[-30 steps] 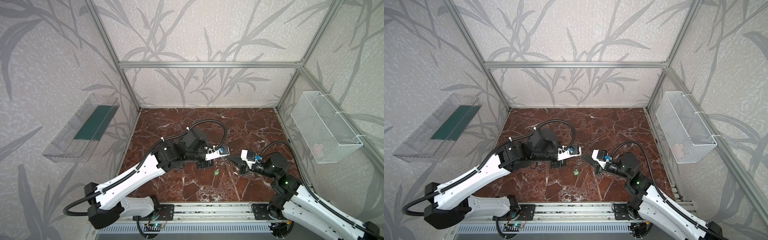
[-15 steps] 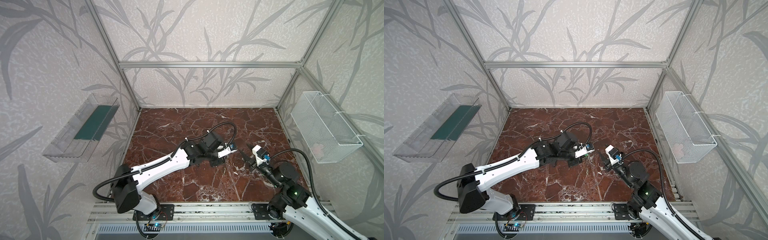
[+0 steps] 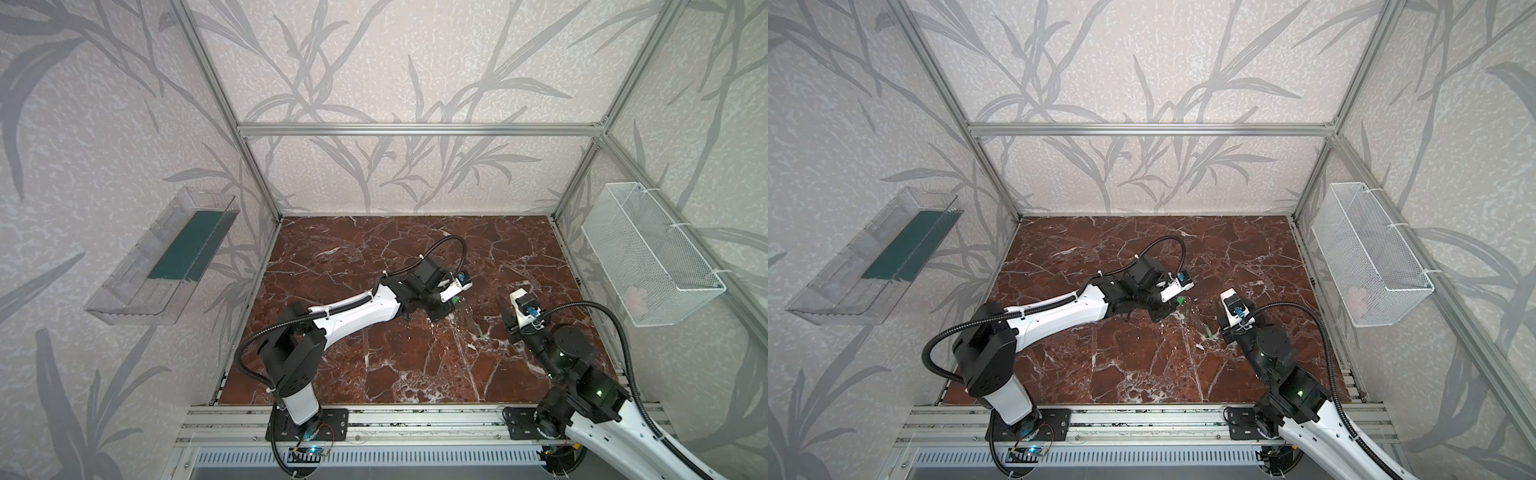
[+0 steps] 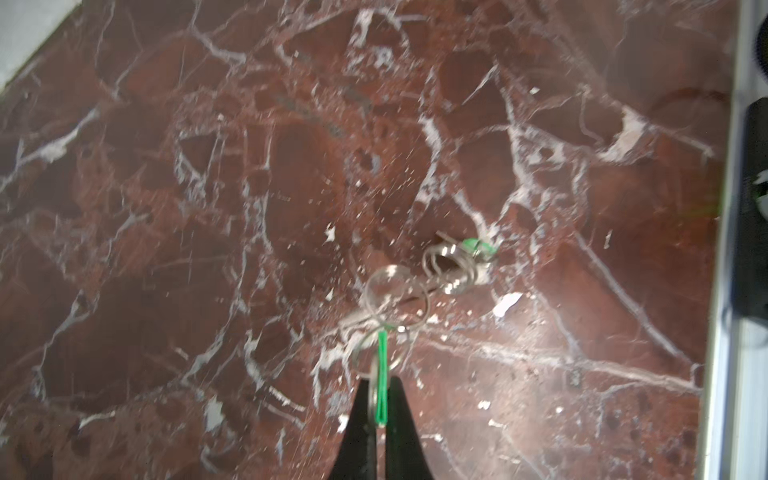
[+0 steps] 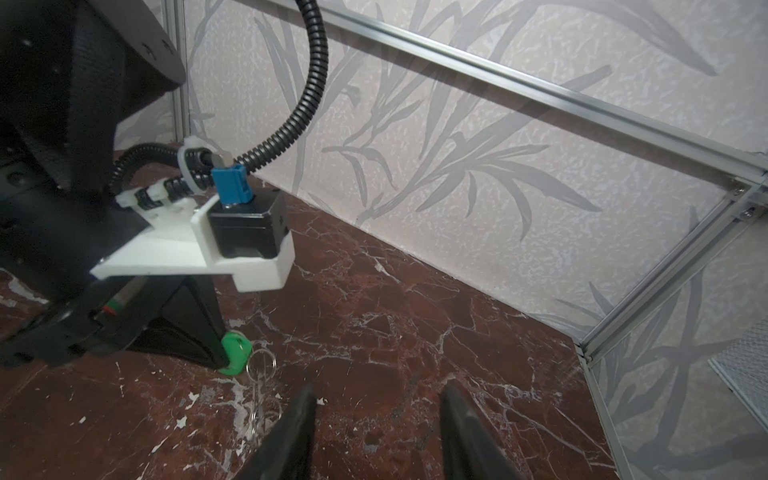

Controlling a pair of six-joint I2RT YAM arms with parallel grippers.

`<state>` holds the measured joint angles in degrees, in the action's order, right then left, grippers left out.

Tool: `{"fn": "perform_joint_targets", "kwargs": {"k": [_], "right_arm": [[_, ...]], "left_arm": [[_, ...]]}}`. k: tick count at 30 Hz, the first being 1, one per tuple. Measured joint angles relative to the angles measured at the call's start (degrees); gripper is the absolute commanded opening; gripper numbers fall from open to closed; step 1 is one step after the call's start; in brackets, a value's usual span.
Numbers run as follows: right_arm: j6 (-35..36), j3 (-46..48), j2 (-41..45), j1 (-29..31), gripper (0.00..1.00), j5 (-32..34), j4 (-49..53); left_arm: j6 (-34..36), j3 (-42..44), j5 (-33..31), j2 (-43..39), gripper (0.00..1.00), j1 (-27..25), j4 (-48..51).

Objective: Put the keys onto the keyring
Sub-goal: 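Open the right gripper releasing the plate while the left gripper lowers the keyring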

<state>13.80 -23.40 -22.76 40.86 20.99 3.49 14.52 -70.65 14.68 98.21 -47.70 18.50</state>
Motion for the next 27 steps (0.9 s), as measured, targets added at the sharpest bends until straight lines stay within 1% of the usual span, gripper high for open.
{"fn": "perform_joint_targets", "kwargs": {"k": [2, 6, 10, 15, 16, 19, 22, 25, 26, 27], "right_arm": [[0.0, 0.0, -2.1, 0.0, 0.49, -0.1, -0.1], [-0.2, 0.1, -4.5, 0.0, 0.49, -0.5, -0.3], [-0.7, 1.0, -4.6, 0.0, 0.50, -0.7, -0.8], [-1.6, 3.1, -3.8, 0.0, 0.50, -0.6, -1.2], [-1.8, 3.5, -3.5, 0.0, 0.50, -0.6, -1.3], [-2.2, 4.3, -2.3, 0.0, 0.51, -0.4, -1.4], [-2.4, 4.7, -1.5, 0.0, 0.52, -0.4, -1.8], [-2.4, 5.0, -1.9, 0.0, 0.56, -0.2, -2.2], [-2.4, 5.1, -2.3, 0.0, 0.57, 0.0, -2.6], [-2.4, 5.3, -2.7, 0.0, 0.59, 0.1, -3.0]], "left_arm": [[1.0, 1.4, -1.2, 0.0, 0.00, 1.5, 2.9], [2.8, 4.3, -2.9, -0.1, 0.00, 1.9, 6.5], [4.0, 7.8, -3.7, -0.5, 0.00, 2.8, 9.9], [4.3, 9.7, -4.1, -0.7, 0.02, 5.6, 12.5], [4.1, 10.1, -4.1, -0.9, 0.05, 6.1, 13.0], [3.3, 11.5, -4.0, -1.8, 0.19, 7.2, 14.3], [2.1, 12.9, -4.0, -3.4, 0.29, 7.3, 15.0], [0.6, 14.3, -4.0, -5.4, 0.39, 8.0, 14.9], [-0.1, 14.8, -4.0, -6.2, 0.53, 8.5, 14.9], [-0.8, 15.1, -3.9, -7.0, 0.56, 9.1, 14.9]]}}
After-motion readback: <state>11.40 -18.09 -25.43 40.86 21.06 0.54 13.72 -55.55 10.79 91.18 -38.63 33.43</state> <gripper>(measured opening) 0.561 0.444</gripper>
